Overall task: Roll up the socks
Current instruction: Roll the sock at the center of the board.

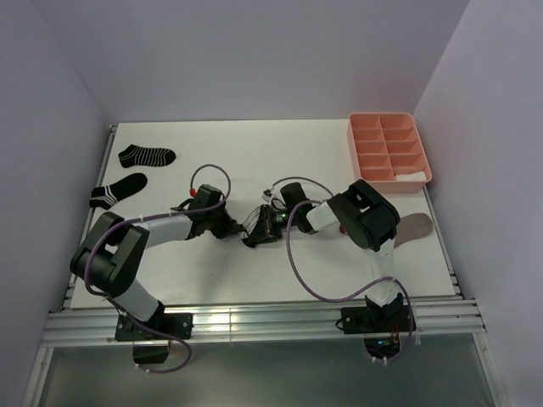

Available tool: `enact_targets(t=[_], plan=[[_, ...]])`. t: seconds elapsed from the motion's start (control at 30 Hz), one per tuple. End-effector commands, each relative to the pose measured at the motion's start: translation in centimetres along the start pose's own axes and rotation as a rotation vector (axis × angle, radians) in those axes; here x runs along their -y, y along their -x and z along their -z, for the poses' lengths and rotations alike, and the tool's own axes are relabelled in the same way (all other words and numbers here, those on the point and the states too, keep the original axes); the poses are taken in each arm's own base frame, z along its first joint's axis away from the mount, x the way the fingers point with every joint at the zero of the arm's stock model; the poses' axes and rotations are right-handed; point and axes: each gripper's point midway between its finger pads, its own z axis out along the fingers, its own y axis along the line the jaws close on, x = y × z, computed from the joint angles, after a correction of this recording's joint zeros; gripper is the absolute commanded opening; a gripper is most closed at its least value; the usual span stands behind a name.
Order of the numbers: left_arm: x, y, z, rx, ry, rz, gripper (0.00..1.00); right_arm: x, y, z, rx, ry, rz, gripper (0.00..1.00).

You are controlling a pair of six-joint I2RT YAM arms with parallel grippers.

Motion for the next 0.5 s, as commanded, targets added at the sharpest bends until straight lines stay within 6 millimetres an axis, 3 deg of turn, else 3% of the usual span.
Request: enact_targets(t=[0.0, 0.27, 0.3, 0.47], plan=[[-7.5, -1.7, 0.0, -0.051, 0.334, -0.06, 0.01, 2.3, 0.9, 1.2, 0.079, -0.186, 0.063, 0.16], [-6.6, 0.9, 2.5, -0.067, 0.615, -0.244, 0.0, -2.1, 3.9, 4.3, 0.305, -0.371, 0.378, 0.33], [-5.5, 1.6, 2.5, -0.057, 0.61, -0.268, 0.0, -2.4, 3.5, 4.0, 0.312, -0.407, 0.443, 0.35], [-5.3, 1.0, 2.5, -0.117, 0.673, -0.303, 0.0, -5.0, 3.4, 4.5, 0.465, -0.559, 0.7, 0.4]])
